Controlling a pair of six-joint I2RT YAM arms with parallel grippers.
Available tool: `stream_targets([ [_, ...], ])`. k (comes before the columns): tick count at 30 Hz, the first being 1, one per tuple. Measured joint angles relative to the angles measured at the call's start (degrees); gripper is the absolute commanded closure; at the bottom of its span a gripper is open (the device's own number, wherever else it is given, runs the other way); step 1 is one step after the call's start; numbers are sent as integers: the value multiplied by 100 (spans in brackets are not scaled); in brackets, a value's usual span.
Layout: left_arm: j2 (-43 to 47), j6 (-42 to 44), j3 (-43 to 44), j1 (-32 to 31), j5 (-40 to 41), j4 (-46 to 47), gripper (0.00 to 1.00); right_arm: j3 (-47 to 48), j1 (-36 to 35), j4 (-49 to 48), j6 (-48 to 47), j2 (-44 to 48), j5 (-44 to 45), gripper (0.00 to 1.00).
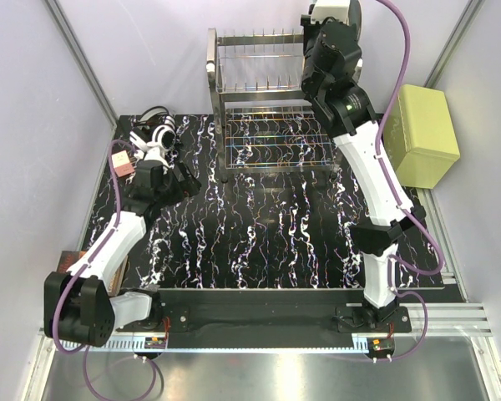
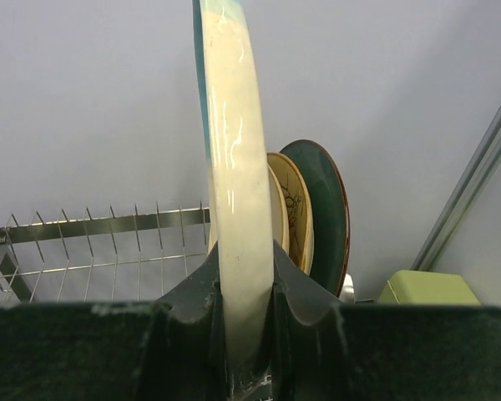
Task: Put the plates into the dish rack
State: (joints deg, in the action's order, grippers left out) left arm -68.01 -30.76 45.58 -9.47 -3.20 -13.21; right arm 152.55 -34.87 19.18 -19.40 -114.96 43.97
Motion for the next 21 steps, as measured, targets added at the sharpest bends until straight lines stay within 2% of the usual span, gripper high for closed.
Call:
stream_targets([
  [21, -61, -254, -175, 28, -133, 142, 2, 0, 0, 463, 380, -608, -315, 100],
])
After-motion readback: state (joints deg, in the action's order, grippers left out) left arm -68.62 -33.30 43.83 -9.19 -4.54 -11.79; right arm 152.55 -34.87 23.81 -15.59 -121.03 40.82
